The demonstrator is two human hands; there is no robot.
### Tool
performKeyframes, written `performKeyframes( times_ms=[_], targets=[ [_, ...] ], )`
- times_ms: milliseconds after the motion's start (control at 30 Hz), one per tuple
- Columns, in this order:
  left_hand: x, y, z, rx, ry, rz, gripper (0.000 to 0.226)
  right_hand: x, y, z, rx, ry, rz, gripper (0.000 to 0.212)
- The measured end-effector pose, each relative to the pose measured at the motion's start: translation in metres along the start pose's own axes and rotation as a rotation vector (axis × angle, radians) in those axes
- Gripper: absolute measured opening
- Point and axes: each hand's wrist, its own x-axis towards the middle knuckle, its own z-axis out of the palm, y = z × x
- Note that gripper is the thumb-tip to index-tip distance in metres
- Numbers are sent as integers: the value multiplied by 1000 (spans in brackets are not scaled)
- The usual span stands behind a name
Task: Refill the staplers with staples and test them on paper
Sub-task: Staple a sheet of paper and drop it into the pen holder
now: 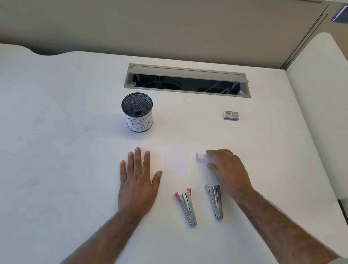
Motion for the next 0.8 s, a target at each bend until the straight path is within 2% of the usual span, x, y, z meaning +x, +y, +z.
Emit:
performKeyframes(
  times_ms=[167, 333, 433, 533, 600, 700, 800],
  targets=[
    [0, 0, -6, -114, 26, 2, 63, 3, -3, 0, 12, 146, -63, 21],
    [12, 31, -36, -509, 201, 54, 36, 13, -10, -15, 268, 180, 128, 15],
    [26, 69, -59, -877, 88, -66, 24, 15, -22, -32, 614, 213, 292, 18],
    [34, 98, -77, -1146, -74, -221, 31, 15, -39, -54, 928, 254, 379, 20],
    [33, 109, -88, -1291, -118, -258, 29, 13, -49, -68, 1097, 265, 401, 17],
    [30, 118, -103, -1389, -102, -242, 13, 7, -59, -83, 1238, 254, 410, 19],
    [31, 124, -115, -1407, -78, -219, 17, 1, -63, -91, 1267, 251, 430, 24]
  ],
)
